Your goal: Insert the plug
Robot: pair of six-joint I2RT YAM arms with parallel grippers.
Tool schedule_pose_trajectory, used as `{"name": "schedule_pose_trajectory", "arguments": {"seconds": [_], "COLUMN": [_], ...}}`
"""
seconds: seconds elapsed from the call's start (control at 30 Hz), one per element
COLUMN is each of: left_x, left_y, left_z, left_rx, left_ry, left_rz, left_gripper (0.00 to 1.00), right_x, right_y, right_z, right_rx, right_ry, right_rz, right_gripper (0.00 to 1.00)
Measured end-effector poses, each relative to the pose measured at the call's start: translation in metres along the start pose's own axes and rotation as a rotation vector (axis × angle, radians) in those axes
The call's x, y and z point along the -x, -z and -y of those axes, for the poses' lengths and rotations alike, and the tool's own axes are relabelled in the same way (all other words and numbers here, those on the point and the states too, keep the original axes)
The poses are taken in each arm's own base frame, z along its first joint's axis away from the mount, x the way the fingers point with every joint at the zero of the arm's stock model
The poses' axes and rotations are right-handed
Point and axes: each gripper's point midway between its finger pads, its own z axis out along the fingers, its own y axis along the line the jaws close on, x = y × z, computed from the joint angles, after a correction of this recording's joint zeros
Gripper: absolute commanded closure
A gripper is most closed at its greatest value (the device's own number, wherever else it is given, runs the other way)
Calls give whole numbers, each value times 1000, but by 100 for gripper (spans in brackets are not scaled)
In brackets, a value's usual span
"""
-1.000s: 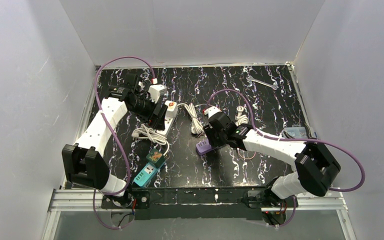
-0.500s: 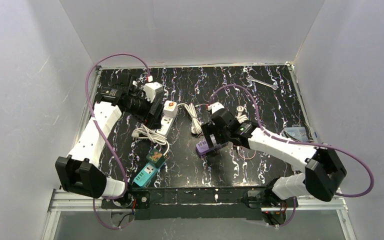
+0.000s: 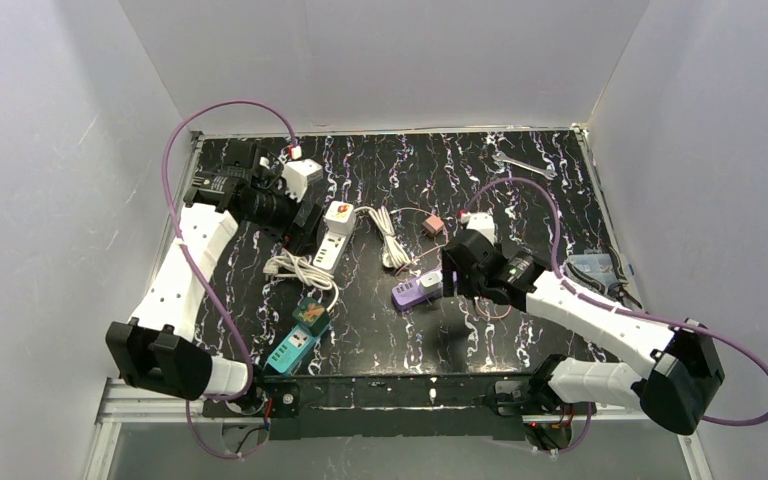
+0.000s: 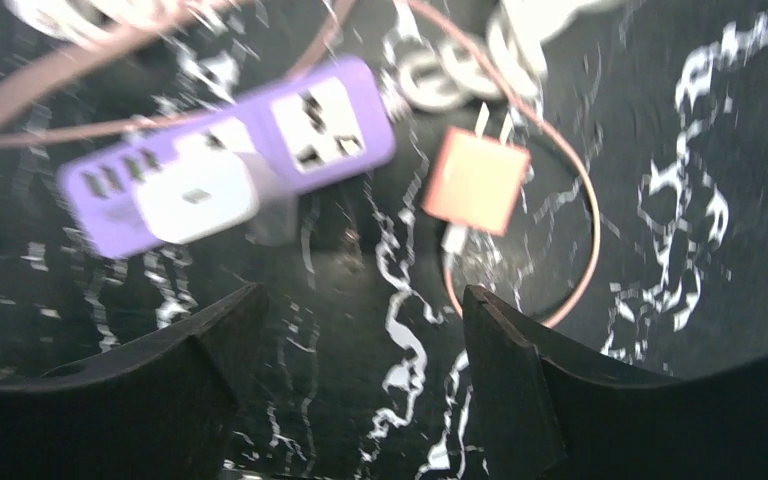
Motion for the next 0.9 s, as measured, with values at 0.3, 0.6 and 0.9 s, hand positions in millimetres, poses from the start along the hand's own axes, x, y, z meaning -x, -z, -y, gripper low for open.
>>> {"name": "schedule_pose_trajectory", "arguments": {"seconds": [0.3, 0.6, 0.9], "left_x": [-3, 2, 5], "left_y": [7, 15, 19], "left_z": [1, 3, 3], "left_rx": [9, 17, 19], "left_ry": [-13, -31, -40], "left_rz": [-5, 7, 16], "left_gripper": [1, 1, 1], "right_x": [-51, -49, -58], "right_y": [-24, -48, -65], "right_z": [33, 46, 57], "right_rx": [-163, -260, -327], "right_ry": [-47, -75, -82], "right_rz": [-95, -59, -51], "right_gripper": [33, 36, 35]}}
